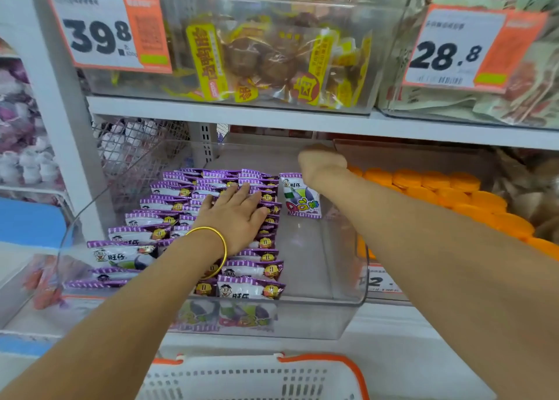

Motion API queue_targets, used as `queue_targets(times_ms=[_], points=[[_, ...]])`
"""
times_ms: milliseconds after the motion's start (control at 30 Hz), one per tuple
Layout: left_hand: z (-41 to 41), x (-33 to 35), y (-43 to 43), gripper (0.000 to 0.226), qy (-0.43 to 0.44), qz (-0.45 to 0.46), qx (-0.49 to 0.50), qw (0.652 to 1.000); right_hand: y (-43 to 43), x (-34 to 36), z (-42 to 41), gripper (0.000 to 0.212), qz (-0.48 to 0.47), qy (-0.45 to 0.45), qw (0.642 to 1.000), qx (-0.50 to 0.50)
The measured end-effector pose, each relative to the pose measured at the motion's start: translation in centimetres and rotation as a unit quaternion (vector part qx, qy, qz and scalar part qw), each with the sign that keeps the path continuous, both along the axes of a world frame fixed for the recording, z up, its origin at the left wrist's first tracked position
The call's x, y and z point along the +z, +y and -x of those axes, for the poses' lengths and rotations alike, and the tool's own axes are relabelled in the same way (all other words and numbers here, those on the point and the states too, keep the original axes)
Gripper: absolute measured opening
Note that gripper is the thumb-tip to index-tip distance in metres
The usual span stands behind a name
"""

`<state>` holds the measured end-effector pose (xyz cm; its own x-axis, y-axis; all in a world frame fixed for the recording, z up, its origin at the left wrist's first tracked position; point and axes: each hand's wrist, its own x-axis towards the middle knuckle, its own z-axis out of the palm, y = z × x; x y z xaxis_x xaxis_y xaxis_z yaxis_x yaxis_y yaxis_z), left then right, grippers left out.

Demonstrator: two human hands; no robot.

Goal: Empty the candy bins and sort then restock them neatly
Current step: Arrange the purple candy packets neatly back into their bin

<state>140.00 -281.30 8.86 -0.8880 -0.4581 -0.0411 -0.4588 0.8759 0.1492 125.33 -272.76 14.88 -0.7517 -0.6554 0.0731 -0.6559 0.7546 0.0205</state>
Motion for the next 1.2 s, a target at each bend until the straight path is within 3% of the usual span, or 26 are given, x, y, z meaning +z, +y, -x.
queue_targets(times_ms=[467,567,633,733,833,900,967,1067,1200], points=[[-0.4,0.4,-0.2,0.052,0.059,-0.031,-0.01,0.998,-0.7,-1.1,1.0,0.027,0.008,-0.001,1.0,0.008],[-2.2,0.8,0.1,0.058,0.121,-0.044,-0.026,0.991,0.4,0.2,-0.4,0.025,0.035,-0.004,0.999,0.022],[-4.6,1.2,1.1,0.074,0.214,-0.049,-0.046,0.974,2.2,1.2,-2.0,0.022,0.093,-0.002,0.994,0.049],[-9.4,1.4,4.0,0.06,0.346,-0.045,-0.077,0.934,6.7,1.1,-7.1,0.021,0.247,-0.036,0.961,0.119],[-14.8,-1.0,7.0,0.039,0.406,-0.028,-0.074,0.91,11.7,-1.1,-14.8,0.014,0.344,-0.225,0.893,0.184],[-17.7,-4.1,7.9,0.035,0.374,-0.028,-0.06,0.925,12.9,-4.6,-18.0,0.017,0.301,-0.368,0.858,0.195],[-19.8,-7.9,8.0,0.033,0.287,-0.029,-0.055,0.956,12.4,-10.1,-19.2,0.02,0.2,-0.441,0.856,0.181],[-22.1,-13.5,8.2,0.037,0.166,-0.064,-0.016,0.984,11.2,-19.8,-19.6,0.007,0.059,-0.479,0.867,0.127],[-24.8,-19.4,9.1,0.03,0.089,-0.126,0.107,0.982,12.0,-30.9,-19.7,0.029,-0.085,-0.492,0.865,0.049]])
